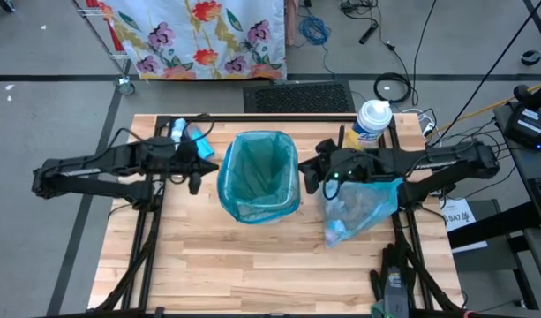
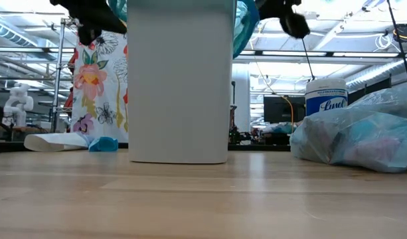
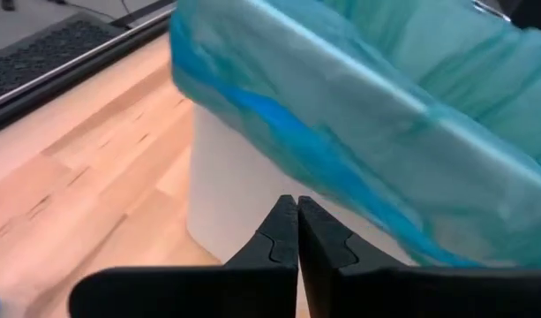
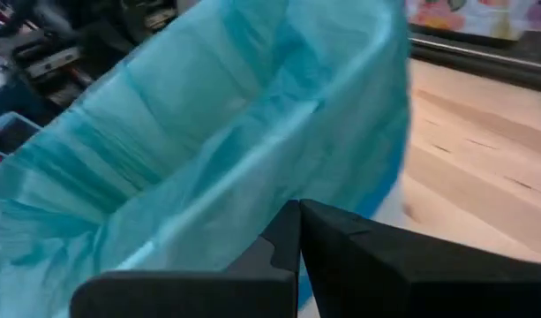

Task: Place trash/remove bag and relplace
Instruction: Insert the blue trash bag into the white trash bin

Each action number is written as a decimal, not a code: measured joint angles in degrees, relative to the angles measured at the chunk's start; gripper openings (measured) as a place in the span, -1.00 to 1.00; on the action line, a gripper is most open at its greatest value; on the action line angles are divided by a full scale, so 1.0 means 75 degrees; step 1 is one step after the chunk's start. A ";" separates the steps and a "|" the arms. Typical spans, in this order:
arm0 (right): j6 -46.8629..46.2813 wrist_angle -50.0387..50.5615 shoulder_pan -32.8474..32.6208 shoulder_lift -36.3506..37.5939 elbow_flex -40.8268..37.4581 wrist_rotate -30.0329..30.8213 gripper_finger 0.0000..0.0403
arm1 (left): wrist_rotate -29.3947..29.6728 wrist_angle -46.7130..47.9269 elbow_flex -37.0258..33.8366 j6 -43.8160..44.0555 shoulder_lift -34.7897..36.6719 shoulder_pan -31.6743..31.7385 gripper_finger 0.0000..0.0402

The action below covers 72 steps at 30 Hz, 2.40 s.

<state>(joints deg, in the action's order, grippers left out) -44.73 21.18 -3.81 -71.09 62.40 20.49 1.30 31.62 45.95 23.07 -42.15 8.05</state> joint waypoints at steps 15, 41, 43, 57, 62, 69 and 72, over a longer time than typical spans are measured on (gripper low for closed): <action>-0.0688 -0.0869 0.0114 -0.0412 -0.1199 -0.0568 -1.00 | -0.0305 0.0220 -0.0006 -0.0141 -0.0691 0.0649 -1.00; -0.0687 -0.1878 0.0093 -0.0233 -0.1190 -0.0346 -1.00 | -0.1466 -0.1293 -0.0015 -0.0434 -0.1033 0.0881 -1.00; -0.0687 -0.1867 0.0107 -0.0421 -0.1190 -0.0341 -1.00 | -0.1535 -0.1302 -0.0105 -0.0525 -0.1216 0.0881 -1.00; -0.0703 -0.1420 0.0308 -0.1512 -0.1190 -0.0396 -1.00 | -0.1582 -0.1995 -0.1578 0.0220 -0.1763 0.0757 -1.00; -0.0690 -0.1262 0.0312 -0.1273 -0.1193 -0.0390 -1.00 | -0.1580 -0.1963 -0.1725 0.0286 -0.1615 0.0758 -1.00; -0.0600 -0.1118 0.0224 -0.0235 -0.1190 -0.0370 -1.00 | -0.1593 -0.1939 -0.1728 0.0491 -0.0500 0.0758 -1.00; -0.0601 -0.1136 0.0224 0.0070 -0.1187 -0.0352 -1.00 | -0.1599 -0.1910 -0.1728 0.0699 0.0067 0.0758 -1.00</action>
<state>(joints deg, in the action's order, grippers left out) -49.24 12.66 -2.13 -70.56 53.49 17.85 -10.69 17.29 32.99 28.30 -41.64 13.74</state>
